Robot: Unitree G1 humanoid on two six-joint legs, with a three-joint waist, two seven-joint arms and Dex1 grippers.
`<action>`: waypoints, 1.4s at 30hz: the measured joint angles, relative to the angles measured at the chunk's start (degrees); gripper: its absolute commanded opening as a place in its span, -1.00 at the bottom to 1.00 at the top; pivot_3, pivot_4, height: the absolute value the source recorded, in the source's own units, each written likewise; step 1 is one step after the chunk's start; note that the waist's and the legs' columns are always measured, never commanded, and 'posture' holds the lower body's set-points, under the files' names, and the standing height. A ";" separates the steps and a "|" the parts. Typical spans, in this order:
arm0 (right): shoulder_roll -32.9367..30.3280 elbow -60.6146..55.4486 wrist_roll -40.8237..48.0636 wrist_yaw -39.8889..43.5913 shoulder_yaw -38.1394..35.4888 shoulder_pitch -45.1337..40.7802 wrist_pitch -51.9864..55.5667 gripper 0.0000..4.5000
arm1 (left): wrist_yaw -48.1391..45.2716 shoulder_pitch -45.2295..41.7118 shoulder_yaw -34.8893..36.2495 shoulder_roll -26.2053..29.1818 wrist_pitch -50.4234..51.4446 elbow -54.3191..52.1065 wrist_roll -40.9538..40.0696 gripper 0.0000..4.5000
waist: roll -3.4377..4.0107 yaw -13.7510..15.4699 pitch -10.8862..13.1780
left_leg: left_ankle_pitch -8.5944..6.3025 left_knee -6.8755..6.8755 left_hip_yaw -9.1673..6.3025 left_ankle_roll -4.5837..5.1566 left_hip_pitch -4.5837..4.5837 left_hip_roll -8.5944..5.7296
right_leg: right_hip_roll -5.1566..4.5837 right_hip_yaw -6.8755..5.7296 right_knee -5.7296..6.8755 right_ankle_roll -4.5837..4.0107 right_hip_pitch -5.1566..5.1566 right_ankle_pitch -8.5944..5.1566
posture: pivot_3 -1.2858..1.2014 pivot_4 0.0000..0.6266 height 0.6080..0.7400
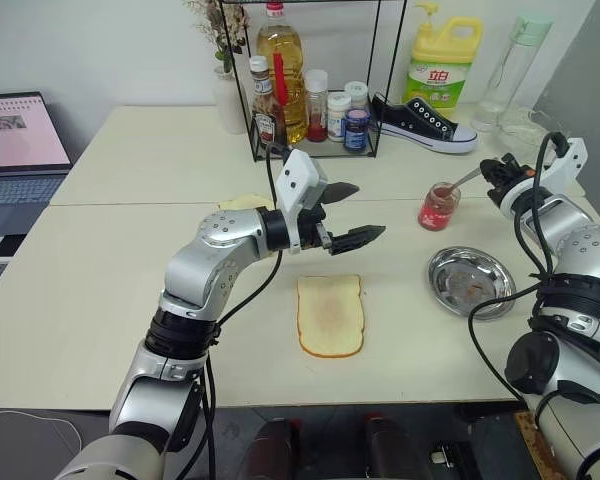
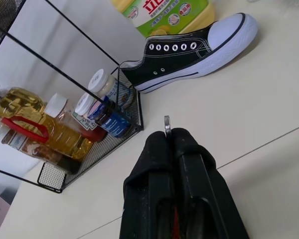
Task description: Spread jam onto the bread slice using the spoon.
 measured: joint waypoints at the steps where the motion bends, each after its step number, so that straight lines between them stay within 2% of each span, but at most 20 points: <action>1: 0.00 0.00 0.04 -0.10 -0.01 0.00 0.06 -0.98 | -0.01 0.00 0.00 0.00 -0.02 0.00 0.00 1.00 | 0.00 0.00 0.00 | 0.00 0.00 0.00 0.00 0.00 0.00 | 0.00 0.00 0.00 0.00 0.00 0.00 | 0.03 -0.52 1.00; 28: -1.33 -1.14 0.58 -0.76 0.78 0.53 0.00 -0.98 | -1.02 0.00 -0.03 -0.04 -0.13 0.00 0.05 1.00 | 0.00 0.01 0.00 | 0.01 -0.01 0.00 0.02 0.00 0.00 | 0.00 -0.01 0.00 0.00 0.00 0.00 | 0.03 -0.52 1.00; 36: -1.28 -1.12 2.32 -2.96 -1.80 0.52 0.01 -0.98 | -1.00 0.00 -0.03 -0.03 -0.13 0.00 0.06 1.00 | 0.00 0.02 0.00 | 0.01 -0.02 -0.01 0.03 -0.01 0.00 | 0.00 -0.01 0.00 0.00 0.00 0.00 | 0.03 -0.52 1.00; 42: -0.20 -0.56 7.11 -7.14 -7.49 0.29 0.09 -0.98 | -1.14 0.00 -0.03 0.01 -0.13 0.01 0.06 1.00 | 0.00 0.04 0.00 | 0.01 -0.02 0.00 0.03 -0.01 0.00 | 0.00 0.00 0.00 0.00 0.01 0.00 | 0.03 -0.52 1.00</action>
